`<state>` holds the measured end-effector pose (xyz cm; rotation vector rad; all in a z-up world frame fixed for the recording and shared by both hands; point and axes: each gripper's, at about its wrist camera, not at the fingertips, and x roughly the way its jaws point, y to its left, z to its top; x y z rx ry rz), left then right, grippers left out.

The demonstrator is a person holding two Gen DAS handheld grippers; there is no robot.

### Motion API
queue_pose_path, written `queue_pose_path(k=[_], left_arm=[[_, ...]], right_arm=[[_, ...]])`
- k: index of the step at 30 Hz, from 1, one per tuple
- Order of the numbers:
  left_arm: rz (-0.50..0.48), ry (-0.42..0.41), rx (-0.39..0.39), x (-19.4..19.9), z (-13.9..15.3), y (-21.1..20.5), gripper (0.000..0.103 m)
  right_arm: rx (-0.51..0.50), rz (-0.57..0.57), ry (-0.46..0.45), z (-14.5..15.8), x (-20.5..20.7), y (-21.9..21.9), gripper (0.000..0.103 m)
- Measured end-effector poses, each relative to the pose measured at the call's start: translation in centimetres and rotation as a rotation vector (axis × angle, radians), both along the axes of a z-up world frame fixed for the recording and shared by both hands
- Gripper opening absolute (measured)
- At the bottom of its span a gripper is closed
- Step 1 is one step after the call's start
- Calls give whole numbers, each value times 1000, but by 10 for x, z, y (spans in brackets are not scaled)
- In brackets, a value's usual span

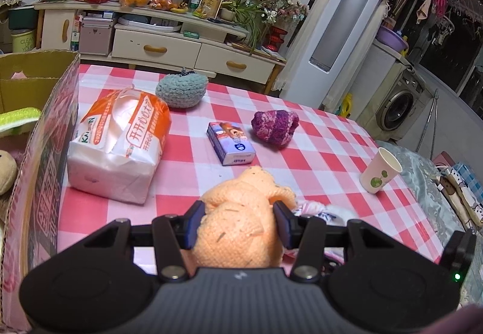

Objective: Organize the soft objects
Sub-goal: 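Lift both plushes and carry them over the cardboard box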

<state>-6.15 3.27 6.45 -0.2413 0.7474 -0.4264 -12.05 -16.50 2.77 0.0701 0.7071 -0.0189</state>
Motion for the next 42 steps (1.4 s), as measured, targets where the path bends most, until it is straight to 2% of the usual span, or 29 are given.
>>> queue_pose_path(k=[6, 9, 10, 11, 18, 27, 35, 42], left_arm=[[-5, -1, 3, 0, 0, -2, 49], [-2, -1, -1, 0, 1, 0, 49], [1, -3, -4, 0, 2, 1, 49], [2, -5, -6, 0, 3, 2, 49], [4, -22, -30, -3, 10, 9, 49], [13, -59, -69, -6, 26, 23, 49], [56, -97, -102, -2, 40, 45, 49], [121, -133, -130, 1, 54, 75, 49]], right_arm=[[-6, -36, -25, -7, 19, -9, 100], [-4, -46, -54, -6, 22, -12, 83], [2, -45, -59, -4, 21, -13, 68], [10, -41, -63, -3, 22, -13, 57], [72, -62, -86, 13, 8, -16, 56], [151, -87, -172, 57, -9, -17, 56], [213, -33, -229, 102, -4, 2, 57], [280, 71, -265, 135, 10, 35, 57]])
